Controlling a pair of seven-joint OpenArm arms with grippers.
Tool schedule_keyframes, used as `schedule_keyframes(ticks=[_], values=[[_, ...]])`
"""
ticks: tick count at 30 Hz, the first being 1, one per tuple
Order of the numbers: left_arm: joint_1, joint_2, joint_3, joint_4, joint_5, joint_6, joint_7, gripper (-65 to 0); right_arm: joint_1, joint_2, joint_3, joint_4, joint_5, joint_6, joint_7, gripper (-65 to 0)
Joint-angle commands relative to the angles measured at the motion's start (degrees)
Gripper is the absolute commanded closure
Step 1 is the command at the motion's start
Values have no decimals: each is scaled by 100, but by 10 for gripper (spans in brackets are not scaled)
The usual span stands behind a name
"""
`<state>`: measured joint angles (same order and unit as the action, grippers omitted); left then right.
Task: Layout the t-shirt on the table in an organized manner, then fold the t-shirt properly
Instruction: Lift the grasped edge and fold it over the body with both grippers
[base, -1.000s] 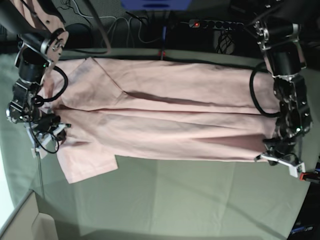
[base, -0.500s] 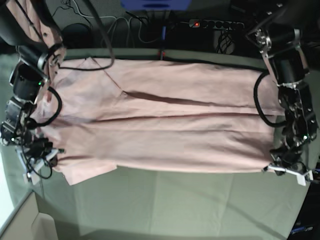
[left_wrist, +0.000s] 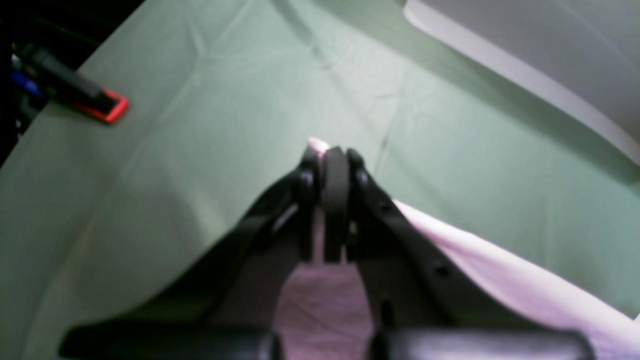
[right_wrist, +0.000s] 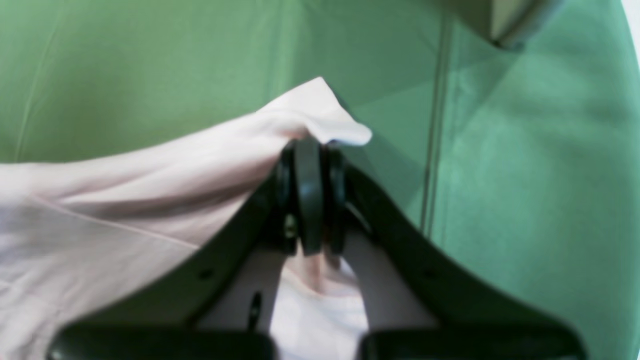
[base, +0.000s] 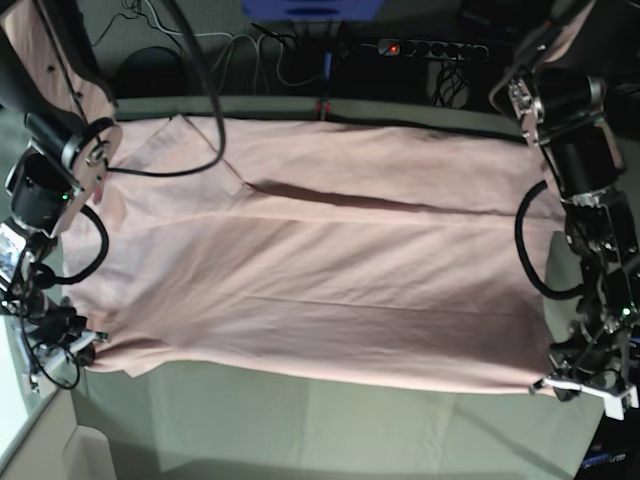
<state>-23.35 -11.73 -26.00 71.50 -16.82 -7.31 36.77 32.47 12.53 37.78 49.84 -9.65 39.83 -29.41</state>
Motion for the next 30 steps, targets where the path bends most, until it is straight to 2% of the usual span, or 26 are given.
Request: schedule_keyframes(ticks=[1,7,10,14,18,27,30], values=[[-166,-89,-7,203,-2,15,-139,-1,204,122,15,101,99,17,167,0],[-51,43,-24,441,-2,15,46,-1,-95,122,24,163,99,17,167,0],[186,52,-33,502,-2,15,81,-1,-535,43,24,708,108,17,167,0],[511,34,-42,669,-2,15,98,-1,-1229,-326,24,1772,108,17,167,0],[916,8,-51,907,-2,15,107,-1,-1836,-502,15,2369,108,17,167,0],[1760,52,-631,1504,-2,6,134,-1,-2829,-537,-11,3213,108,17,167,0],[2041,61,-648,1733,-2,6,318,-1,-3234,-643,-20,3583,108,17,167,0]])
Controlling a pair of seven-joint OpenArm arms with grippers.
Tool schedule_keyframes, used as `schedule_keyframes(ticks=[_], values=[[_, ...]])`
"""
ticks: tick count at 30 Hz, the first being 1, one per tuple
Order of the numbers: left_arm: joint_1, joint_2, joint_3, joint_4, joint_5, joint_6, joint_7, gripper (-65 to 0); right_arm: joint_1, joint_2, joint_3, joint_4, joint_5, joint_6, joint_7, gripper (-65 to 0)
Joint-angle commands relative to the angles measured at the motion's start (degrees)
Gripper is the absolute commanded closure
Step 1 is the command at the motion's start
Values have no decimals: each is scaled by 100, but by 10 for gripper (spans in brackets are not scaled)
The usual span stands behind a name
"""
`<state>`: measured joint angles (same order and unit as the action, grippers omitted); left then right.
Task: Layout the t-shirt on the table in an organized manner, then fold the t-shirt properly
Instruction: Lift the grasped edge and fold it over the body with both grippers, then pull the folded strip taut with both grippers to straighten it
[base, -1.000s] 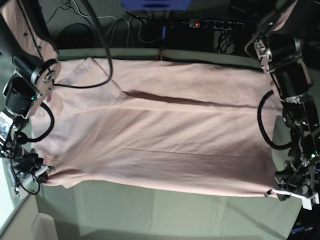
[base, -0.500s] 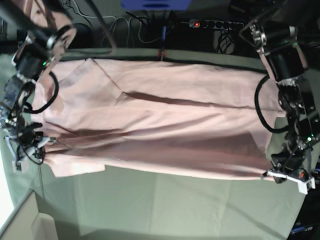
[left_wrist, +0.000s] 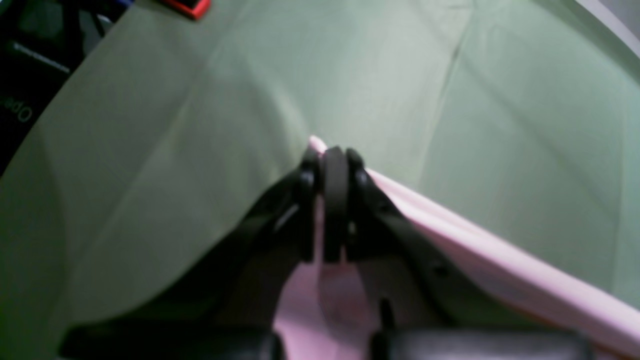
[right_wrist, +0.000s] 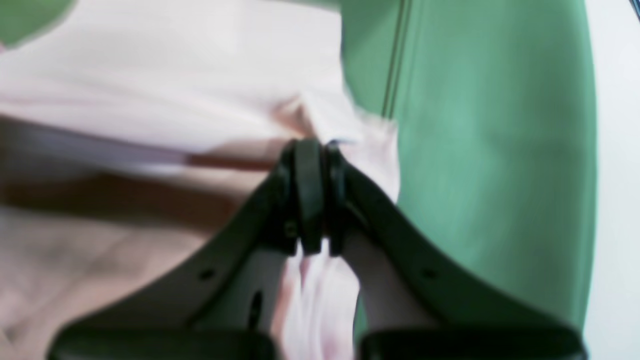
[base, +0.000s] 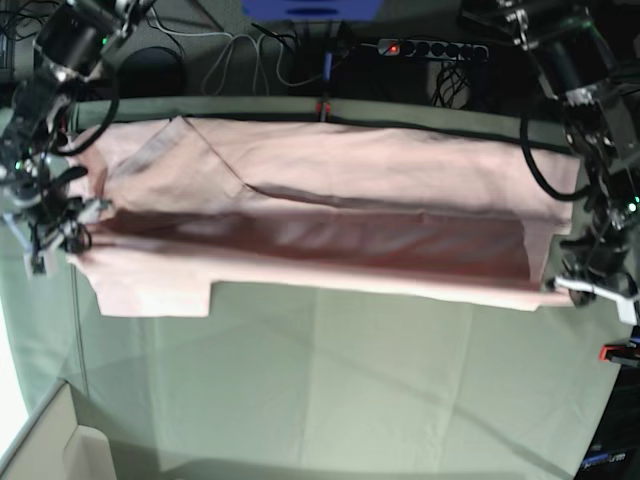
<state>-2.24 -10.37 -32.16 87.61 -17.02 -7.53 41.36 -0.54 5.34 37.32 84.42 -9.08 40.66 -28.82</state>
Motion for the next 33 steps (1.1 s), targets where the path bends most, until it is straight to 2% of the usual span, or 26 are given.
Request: schedule_keyframes(ticks=[1,6,12,16,23,29,31,33], values=[[-9,-75,-32,184,18,28,-79,-1,-30,59,26,239,51,-66,108,0],[395,-57,-50,316,18,28,79,-1,-549,-82,35,459,51,-66,126,0],[809,39,-577,360,18,28,88,-1,-865,-55,61,468,51,-66,143,0],[993,39,-674,351,18,19,88,-1,-1041,-38,61,468,51,-66,152,0],[1099,206,-683,25,18,19,44,-1,-1120,-73,61,424,51,-66,152,0],[1108,206,-656,-484,18,19,35,-1,-1129,-55,61,406,51,-66,152,0],[1108,206,-665,-581,18,-131,26,-1,-1199,-55,61,406,51,-66,152,0],[1108,206,-674,-634,18,-526,26,-1,-1261,-64,61,432,51,-66,152,0]])
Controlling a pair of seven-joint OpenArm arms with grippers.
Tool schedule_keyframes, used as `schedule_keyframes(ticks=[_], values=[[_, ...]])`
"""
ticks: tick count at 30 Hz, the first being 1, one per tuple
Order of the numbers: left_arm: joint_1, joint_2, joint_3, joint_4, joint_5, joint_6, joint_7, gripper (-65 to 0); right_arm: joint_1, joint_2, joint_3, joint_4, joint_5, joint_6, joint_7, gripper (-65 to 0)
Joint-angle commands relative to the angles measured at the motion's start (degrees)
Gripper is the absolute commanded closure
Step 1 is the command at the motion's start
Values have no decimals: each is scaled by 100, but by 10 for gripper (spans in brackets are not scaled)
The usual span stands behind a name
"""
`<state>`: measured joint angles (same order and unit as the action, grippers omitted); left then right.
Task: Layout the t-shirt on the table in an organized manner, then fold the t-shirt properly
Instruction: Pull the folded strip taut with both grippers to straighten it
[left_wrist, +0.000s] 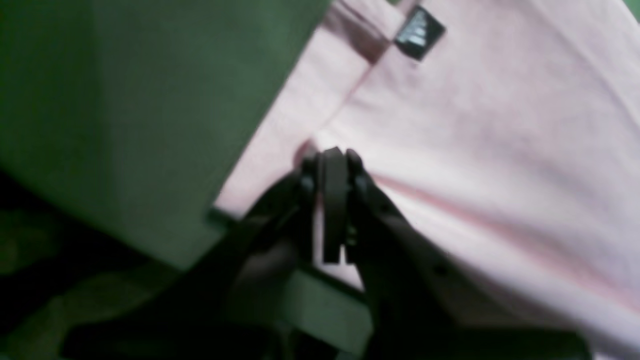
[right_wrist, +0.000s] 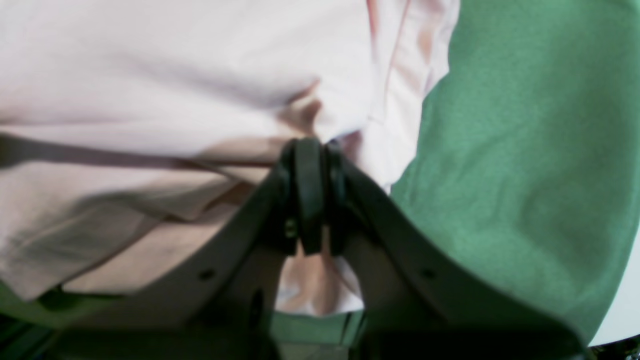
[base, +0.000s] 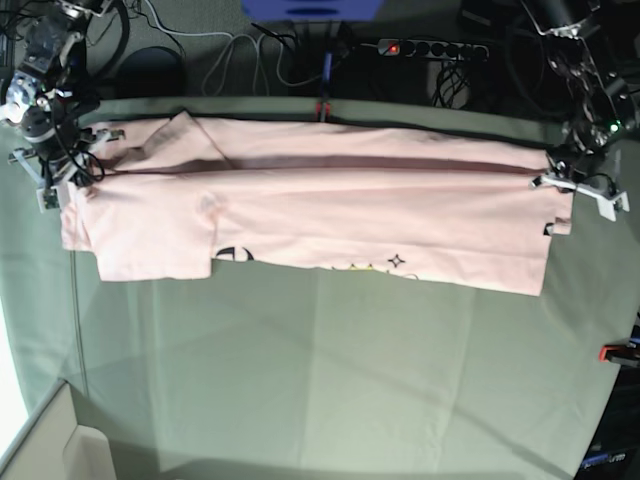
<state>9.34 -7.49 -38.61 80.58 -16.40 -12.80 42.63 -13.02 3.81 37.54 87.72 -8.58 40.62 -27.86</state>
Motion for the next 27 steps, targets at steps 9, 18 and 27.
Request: schedule_keyframes(ticks=[9,18,27], values=[[-121,-126,-38,-185,-17,-562,-92,-5,-171,63,39,138,1,-62,56,0],[-130,-144,-47,-176,1,-571,-48,-6,-268,63,4,-12,-8,-62,56,0],[-112,-144,-126,-123,-8,-544,-30,-162,-276,36,57,102,-17,-62,21,-156]])
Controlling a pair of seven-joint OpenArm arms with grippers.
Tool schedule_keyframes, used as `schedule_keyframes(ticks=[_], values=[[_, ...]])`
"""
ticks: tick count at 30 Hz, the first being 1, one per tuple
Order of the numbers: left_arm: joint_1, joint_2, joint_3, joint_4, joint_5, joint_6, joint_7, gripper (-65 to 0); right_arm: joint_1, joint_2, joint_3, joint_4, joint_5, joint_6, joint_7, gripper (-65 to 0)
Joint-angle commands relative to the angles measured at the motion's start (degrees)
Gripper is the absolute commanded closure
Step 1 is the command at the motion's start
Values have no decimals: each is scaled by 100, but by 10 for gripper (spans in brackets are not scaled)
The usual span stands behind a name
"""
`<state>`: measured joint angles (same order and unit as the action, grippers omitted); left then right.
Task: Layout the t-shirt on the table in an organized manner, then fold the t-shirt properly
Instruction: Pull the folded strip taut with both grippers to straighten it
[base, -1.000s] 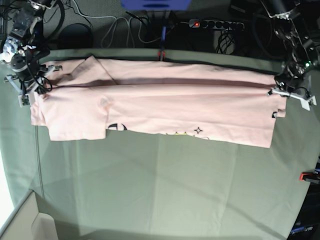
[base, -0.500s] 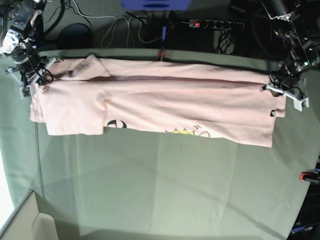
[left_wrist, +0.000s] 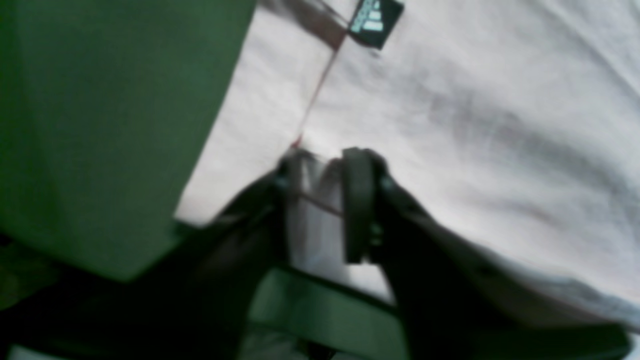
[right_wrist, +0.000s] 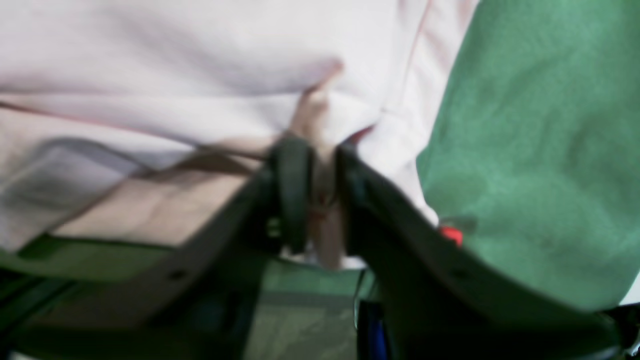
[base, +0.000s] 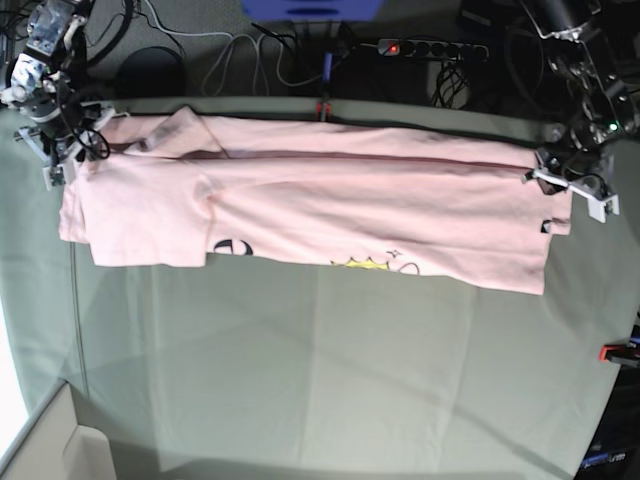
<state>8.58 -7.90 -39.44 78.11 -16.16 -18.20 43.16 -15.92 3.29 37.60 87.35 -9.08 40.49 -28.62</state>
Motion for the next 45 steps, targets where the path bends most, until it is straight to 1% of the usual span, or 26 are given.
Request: schedule_keyframes(ticks=[1,3,5,7,11,13,15,17,19,21,25,28,32,35,38,41,42,44,45], values=[[-36,-102,-95,123,-32,4,-83,-187,14,80,138,254,42,-49,97,-185],[-36,-93,-175,123,-32,4,-83,-222,14,27,516,588,51,-49,97,-235],[-36,-102,-166,123,-41,4,-83,-227,76,-87,789,869,51,-49,97,-262],[-36,-102,-166,115,-41,4,-83,-229,172,-131,877,1115,51,-49,97,-279],[-27,-93,-166,123,-50,4,-83,-229,630,-158,807,1230,51,-49,89,-288],[-27,-85,-166,123,-50,4,-74,-229,876,-158,534,1203,33,-49,18,-288],[-27,-85,-166,123,-50,4,84,-230,1078,-131,209,1177,33,-49,-263,-289],[-80,-93,-166,123,-50,4,348,-230,1412,-114,-134,940,25,-49,-562,-295],[-89,-93,-166,123,-50,-5,427,-230,1799,-43,-336,491,16,-49,-764,-313],[-89,-93,-166,123,-50,-5,418,-230,2142,45,-433,-54,16,-49,-817,-329],[-89,-85,-175,123,-50,-5,436,-230,2722,370,-468,-1337,16,-49,-773,-341],[-89,-58,-175,123,-50,4,436,-230,3074,678,-451,-2269,16,-49,-483,-340],[-89,-49,-175,123,-50,13,427,-230,3214,968,-451,-3166,16,-49,159,-340],[-97,-49,-175,123,-50,13,418,-230,3214,1091,-433,-3632,16,-49,511,-340],[-97,-49,-175,123,-50,13,418,-230,3188,1082,-433,-3737,16,-49,598,-337],[-97,-67,-175,123,-50,13,418,-230,3074,1047,-459,-3737,25,-49,572,-324],[-97,-76,-175,123,-50,13,418,-230,3003,1038,-459,-3737,25,-49,581,-298],[-97,-85,-175,123,-50,13,418,-230,2959,968,-459,-3737,33,-49,616,-197],[-97,-93,-175,123,-50,13,418,-230,2959,933,-442,-3729,33,-49,616,-131]])
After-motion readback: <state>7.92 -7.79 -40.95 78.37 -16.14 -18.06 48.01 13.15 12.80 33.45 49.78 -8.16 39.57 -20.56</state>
